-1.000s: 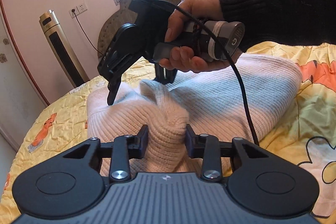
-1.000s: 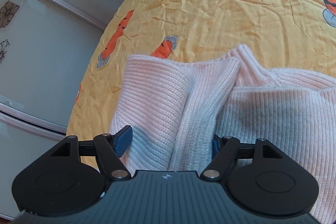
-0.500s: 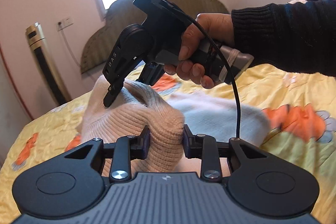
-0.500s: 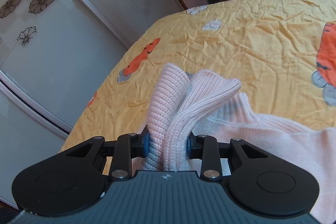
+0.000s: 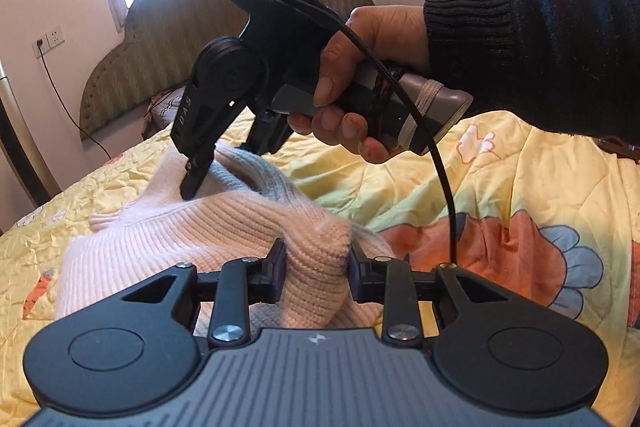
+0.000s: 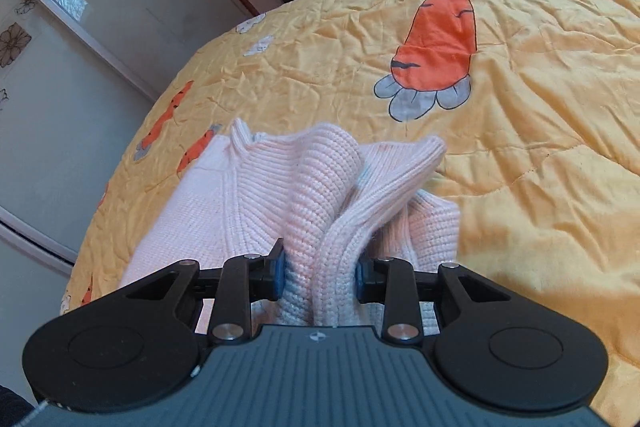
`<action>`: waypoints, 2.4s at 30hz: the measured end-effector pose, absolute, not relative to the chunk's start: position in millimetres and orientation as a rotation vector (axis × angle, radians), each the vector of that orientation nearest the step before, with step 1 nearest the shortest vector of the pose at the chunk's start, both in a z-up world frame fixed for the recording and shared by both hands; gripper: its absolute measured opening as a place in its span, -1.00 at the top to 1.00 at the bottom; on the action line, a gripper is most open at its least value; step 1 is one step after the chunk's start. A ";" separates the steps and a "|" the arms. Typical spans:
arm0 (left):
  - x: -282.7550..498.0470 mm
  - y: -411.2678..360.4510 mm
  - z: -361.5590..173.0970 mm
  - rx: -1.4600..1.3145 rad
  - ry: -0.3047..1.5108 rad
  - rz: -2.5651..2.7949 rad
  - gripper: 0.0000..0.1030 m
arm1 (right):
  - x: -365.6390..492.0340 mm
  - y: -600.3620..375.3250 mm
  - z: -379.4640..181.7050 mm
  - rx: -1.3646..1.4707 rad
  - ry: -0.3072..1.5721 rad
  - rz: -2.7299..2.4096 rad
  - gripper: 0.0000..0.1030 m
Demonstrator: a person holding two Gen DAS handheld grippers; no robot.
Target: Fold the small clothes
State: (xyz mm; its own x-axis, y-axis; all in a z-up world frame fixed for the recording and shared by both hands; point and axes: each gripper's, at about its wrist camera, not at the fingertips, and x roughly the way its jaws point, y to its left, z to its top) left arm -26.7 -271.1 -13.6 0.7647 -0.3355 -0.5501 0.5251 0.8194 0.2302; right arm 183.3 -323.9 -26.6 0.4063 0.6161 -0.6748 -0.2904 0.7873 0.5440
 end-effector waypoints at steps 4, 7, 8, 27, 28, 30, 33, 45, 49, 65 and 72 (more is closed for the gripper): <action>-18.9 -273.8 -31.6 0.389 0.553 -0.484 0.42 | 184.0 -327.3 -17.9 0.347 0.963 0.614 0.33; -28.2 -265.9 -29.2 0.407 0.493 -0.497 0.30 | 189.3 -335.9 -42.2 0.361 1.010 0.553 0.09; -33.2 -257.8 -24.1 0.383 0.477 -0.522 0.17 | 188.6 -343.6 -44.7 0.428 1.005 0.560 0.06; 31.7 -114.3 0.3 -0.130 0.618 -0.338 -0.39 | 173.3 -306.9 -31.9 0.346 0.964 0.496 0.49; 29.0 -118.5 0.5 -0.103 0.612 -0.357 -0.39 | 166.5 -304.1 -28.4 0.309 0.935 0.495 0.55; 26.4 -127.8 -3.5 -0.062 0.610 -0.401 -0.39 | 155.7 -310.1 -16.6 0.296 0.884 0.499 0.61; 29.8 -135.9 -19.7 -0.026 0.603 -0.399 -0.43 | 155.1 -339.1 -20.0 0.366 0.879 0.459 0.64; 69.4 -9.3 -1.1 -0.557 0.683 -0.253 -0.84 | 121.7 -380.1 -6.0 0.551 0.749 0.424 -0.86; 112.0 2.1 -40.6 -0.747 0.853 -0.284 -0.79 | 139.0 -389.9 -27.8 0.522 0.907 0.359 -0.67; 152.6 -29.5 -16.7 -0.480 0.903 -0.363 0.26 | 148.8 -332.9 -46.4 0.551 0.939 0.508 0.05; 173.6 38.6 16.9 -0.417 0.865 -0.209 0.40 | 176.3 -283.4 -22.6 0.643 0.875 0.613 0.08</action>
